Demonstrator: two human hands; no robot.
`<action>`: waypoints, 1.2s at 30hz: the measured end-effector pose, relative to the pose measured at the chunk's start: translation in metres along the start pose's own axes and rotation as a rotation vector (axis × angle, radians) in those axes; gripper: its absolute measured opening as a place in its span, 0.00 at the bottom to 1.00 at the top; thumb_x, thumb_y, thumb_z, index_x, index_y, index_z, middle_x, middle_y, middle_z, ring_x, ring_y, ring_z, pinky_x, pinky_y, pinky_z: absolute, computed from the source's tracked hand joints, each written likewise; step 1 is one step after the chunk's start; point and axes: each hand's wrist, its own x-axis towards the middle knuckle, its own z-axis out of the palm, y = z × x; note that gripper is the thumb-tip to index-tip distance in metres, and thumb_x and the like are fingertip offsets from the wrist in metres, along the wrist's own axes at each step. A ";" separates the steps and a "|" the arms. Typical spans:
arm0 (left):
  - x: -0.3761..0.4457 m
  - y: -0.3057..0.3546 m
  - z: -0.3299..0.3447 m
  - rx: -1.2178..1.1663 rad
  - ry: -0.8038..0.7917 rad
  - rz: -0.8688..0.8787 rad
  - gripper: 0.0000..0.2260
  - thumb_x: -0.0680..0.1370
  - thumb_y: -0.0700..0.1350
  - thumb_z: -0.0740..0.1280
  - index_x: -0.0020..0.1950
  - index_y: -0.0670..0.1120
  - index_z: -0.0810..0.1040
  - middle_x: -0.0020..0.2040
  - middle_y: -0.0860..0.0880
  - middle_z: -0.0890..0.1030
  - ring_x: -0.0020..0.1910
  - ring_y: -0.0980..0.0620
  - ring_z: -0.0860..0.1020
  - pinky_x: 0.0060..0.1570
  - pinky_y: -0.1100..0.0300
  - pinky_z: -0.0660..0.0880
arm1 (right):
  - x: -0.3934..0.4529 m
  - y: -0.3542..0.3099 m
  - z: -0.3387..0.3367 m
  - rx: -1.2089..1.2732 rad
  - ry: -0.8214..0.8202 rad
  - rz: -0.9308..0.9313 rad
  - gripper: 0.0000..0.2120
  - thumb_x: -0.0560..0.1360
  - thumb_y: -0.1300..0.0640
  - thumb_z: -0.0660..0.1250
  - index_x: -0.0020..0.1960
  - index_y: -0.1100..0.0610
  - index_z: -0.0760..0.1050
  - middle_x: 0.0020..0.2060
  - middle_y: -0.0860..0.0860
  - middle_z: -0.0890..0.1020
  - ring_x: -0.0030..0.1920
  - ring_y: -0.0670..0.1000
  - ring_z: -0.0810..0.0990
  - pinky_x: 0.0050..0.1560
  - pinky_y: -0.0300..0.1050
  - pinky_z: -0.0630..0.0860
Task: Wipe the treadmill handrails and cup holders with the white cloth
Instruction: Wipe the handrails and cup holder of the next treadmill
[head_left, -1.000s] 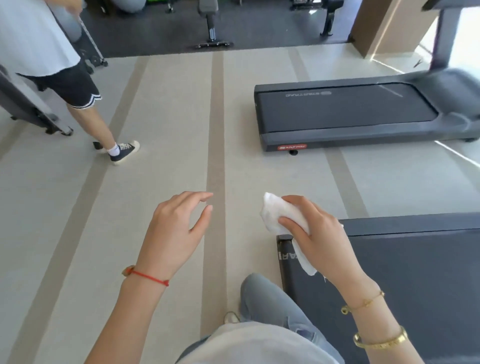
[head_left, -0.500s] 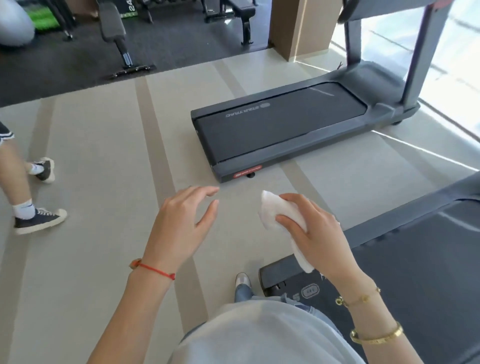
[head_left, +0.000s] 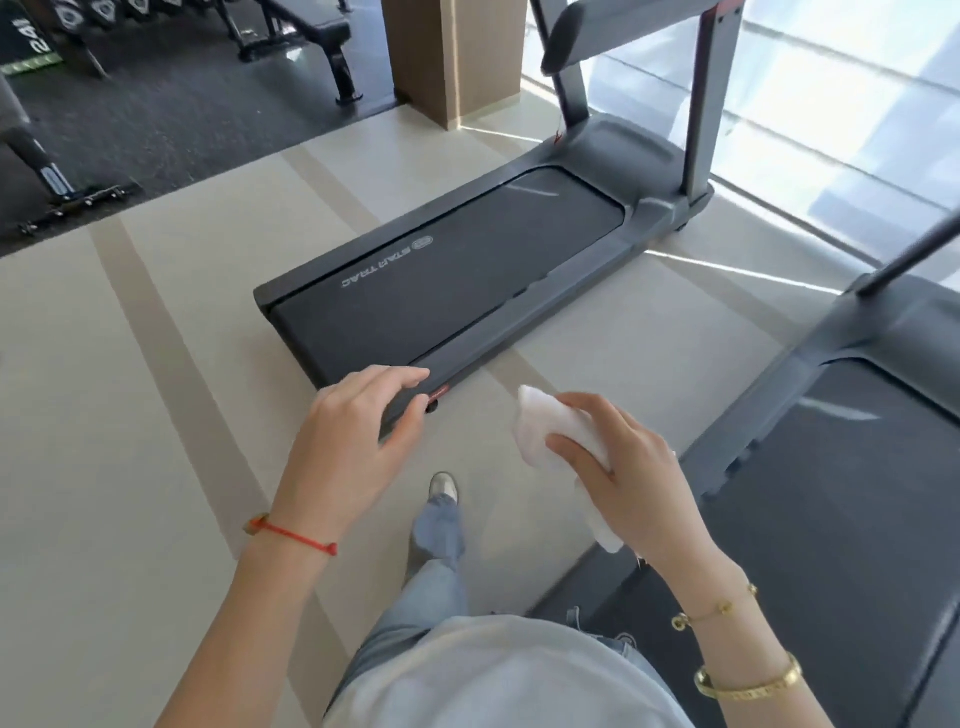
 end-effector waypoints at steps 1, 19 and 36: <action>0.022 -0.005 0.005 -0.001 -0.017 0.022 0.10 0.79 0.45 0.66 0.60 0.47 0.80 0.55 0.54 0.81 0.55 0.53 0.79 0.57 0.47 0.75 | 0.015 0.003 0.001 0.002 0.023 0.016 0.19 0.75 0.36 0.54 0.62 0.40 0.70 0.51 0.36 0.78 0.44 0.39 0.72 0.40 0.26 0.66; 0.411 0.050 0.127 -0.090 -0.393 0.569 0.12 0.80 0.47 0.64 0.62 0.48 0.79 0.58 0.54 0.81 0.58 0.54 0.78 0.63 0.51 0.72 | 0.252 0.085 -0.069 -0.053 0.486 0.440 0.18 0.77 0.39 0.58 0.62 0.45 0.72 0.52 0.38 0.79 0.46 0.42 0.76 0.43 0.39 0.73; 0.599 0.332 0.367 -0.357 -0.604 0.981 0.11 0.80 0.46 0.65 0.61 0.48 0.80 0.56 0.53 0.81 0.56 0.51 0.79 0.59 0.47 0.75 | 0.338 0.287 -0.276 -0.195 0.858 0.667 0.18 0.78 0.43 0.59 0.65 0.48 0.72 0.54 0.41 0.79 0.51 0.43 0.78 0.51 0.35 0.75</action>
